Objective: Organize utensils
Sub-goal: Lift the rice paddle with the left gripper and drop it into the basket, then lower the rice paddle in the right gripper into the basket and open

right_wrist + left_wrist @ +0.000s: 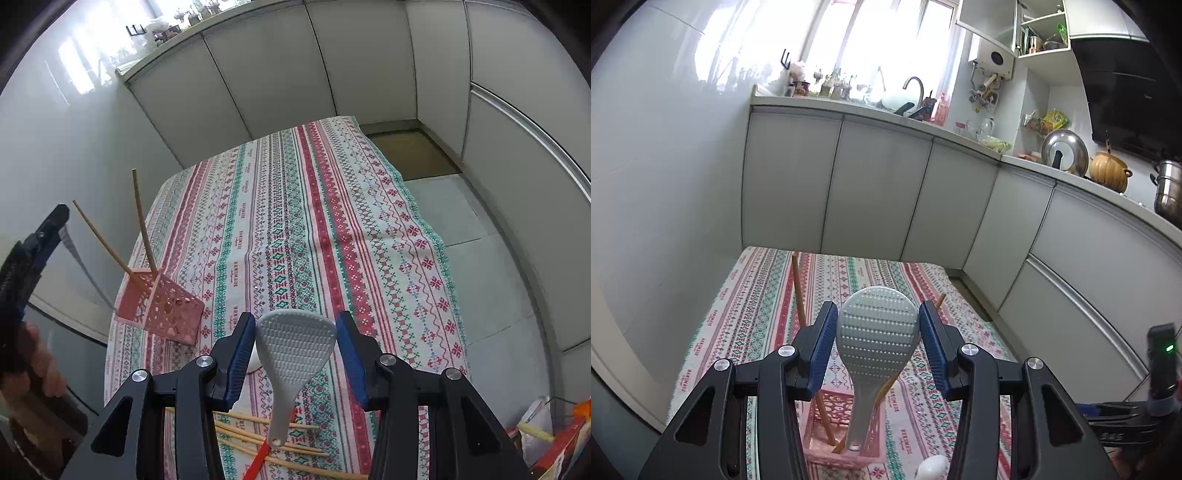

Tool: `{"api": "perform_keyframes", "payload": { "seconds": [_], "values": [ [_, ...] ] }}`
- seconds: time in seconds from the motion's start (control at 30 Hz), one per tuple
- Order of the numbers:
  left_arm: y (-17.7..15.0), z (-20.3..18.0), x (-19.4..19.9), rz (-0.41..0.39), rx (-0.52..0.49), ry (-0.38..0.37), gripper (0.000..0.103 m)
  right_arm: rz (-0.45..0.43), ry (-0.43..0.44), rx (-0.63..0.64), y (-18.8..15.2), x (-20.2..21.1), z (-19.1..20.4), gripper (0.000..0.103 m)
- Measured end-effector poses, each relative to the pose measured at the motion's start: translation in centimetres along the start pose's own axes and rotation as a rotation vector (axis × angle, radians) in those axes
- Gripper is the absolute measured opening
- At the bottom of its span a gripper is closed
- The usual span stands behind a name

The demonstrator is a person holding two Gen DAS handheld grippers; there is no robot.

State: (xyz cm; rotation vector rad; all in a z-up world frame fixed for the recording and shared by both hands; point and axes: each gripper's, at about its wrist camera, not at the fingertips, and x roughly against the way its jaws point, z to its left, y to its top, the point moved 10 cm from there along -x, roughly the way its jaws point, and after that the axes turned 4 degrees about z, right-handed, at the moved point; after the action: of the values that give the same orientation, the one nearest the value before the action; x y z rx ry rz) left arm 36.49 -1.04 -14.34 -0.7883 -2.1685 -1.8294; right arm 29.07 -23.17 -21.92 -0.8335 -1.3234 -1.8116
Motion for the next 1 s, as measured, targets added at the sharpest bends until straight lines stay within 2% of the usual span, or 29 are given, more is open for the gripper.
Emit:
{"api": "perform_keyframes", "payload": {
  "seconds": [0.13,0.3,0.47,0.5,0.6,0.83,1.0],
  "values": [
    [-2.0,1.3,-2.9,0.050,0.040,-0.013,0.048,-0.002,0.004,0.016,0.0,0.1,0.3,0.046],
    [-3.5,2.0,-4.6,0.085,0.082,-0.027,0.048,0.000,0.007,0.025,-0.2,0.1,0.5,0.046],
    [-4.6,1.3,-5.3,0.129,0.059,-0.029,0.049,-0.004,0.010,0.020,-0.2,0.3,0.6,0.046],
    [-4.6,1.2,-5.3,0.139,0.056,-0.026,0.050,-0.007,0.011,0.018,-0.1,0.3,0.6,0.046],
    [-4.5,1.1,-4.7,0.168,0.052,-0.021,0.062,-0.017,0.022,0.013,0.0,0.7,0.9,0.046],
    [-3.5,2.1,-0.4,0.231,-0.010,0.093,0.069,-0.070,0.064,0.002,0.9,2.0,2.9,0.046],
    [-5.0,4.3,3.2,0.355,-0.018,0.203,0.079,-0.135,0.106,0.003,2.1,2.9,5.7,0.046]
  ]
}}
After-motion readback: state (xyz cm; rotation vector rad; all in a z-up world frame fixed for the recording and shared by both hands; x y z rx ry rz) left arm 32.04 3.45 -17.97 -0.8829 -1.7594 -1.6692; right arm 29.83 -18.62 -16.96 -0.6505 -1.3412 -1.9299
